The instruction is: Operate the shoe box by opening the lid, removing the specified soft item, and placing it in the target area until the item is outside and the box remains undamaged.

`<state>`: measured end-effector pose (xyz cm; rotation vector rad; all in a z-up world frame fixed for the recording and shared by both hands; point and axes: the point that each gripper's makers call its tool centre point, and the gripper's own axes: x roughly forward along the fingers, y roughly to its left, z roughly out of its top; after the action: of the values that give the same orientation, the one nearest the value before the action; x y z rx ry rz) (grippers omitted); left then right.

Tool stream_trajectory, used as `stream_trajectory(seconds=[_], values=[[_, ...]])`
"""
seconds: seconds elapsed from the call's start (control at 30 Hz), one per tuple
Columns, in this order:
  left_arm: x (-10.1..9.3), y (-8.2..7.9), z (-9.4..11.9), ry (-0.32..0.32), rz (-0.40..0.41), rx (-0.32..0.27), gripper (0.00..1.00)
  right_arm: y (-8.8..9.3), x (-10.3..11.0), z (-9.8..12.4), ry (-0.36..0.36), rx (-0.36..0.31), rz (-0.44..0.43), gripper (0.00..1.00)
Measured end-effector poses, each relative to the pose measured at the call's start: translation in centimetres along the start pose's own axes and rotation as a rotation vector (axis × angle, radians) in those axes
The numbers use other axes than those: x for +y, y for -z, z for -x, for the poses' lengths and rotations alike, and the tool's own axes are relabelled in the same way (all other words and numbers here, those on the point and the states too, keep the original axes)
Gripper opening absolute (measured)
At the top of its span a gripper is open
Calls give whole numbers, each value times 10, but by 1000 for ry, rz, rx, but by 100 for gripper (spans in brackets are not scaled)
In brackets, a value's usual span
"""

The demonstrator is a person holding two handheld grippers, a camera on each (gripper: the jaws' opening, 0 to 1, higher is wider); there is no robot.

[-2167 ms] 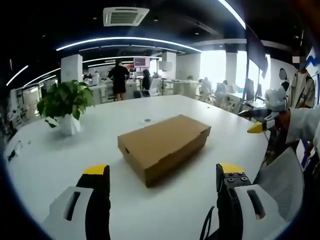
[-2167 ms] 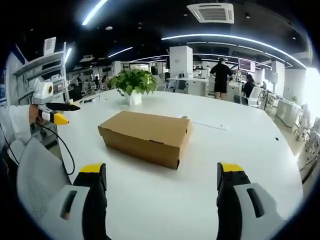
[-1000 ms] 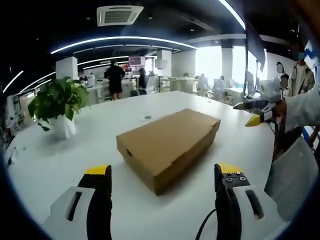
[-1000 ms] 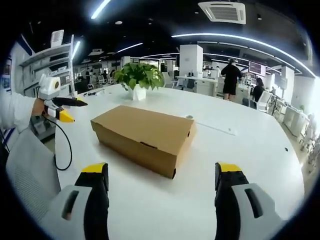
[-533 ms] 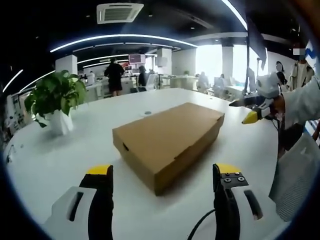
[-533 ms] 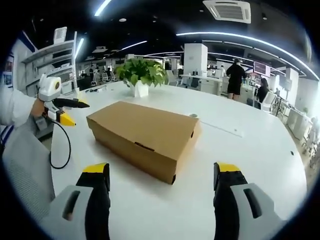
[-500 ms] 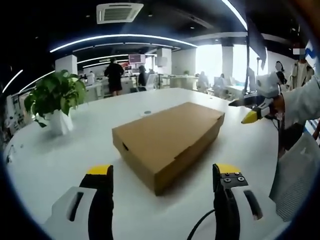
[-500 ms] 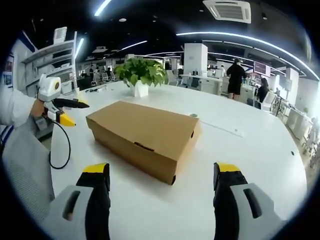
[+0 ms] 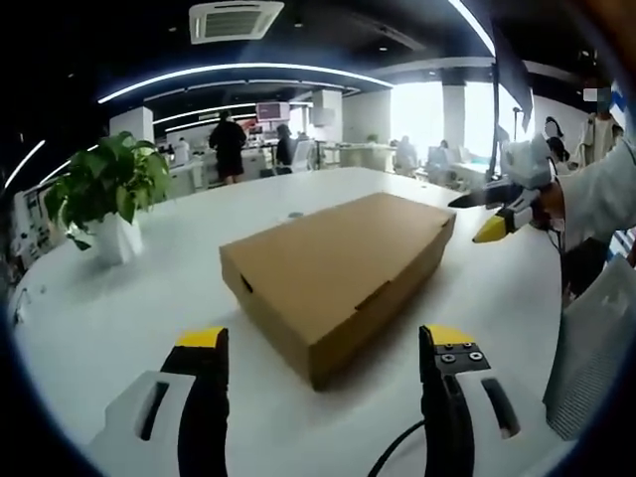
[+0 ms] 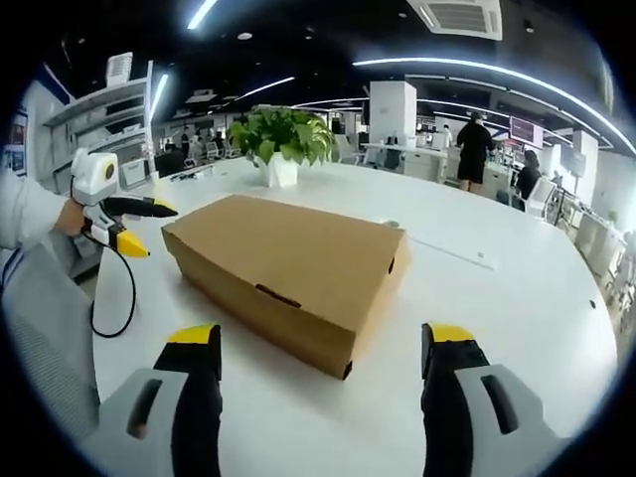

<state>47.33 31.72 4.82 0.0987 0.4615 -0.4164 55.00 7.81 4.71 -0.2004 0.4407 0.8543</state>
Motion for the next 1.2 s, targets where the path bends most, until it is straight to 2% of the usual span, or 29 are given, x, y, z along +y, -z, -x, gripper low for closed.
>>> stream_trajectory(seconds=[0.27,0.47,0.73,1.07,1.2], values=[[-2,5,-6,7,17,15,76,1,2,-12,-18,4,2,76],[-2,0,-12,2,18,4,72,1,2,-15,-27,10,11,74],[0,4,-22,9,21,10,66,2,-1,-18,-27,23,40,67],[3,4,-28,-2,15,19,57,0,2,-21,-53,17,71,51],[8,5,-28,-25,7,25,52,0,1,-21,-46,19,74,48]])
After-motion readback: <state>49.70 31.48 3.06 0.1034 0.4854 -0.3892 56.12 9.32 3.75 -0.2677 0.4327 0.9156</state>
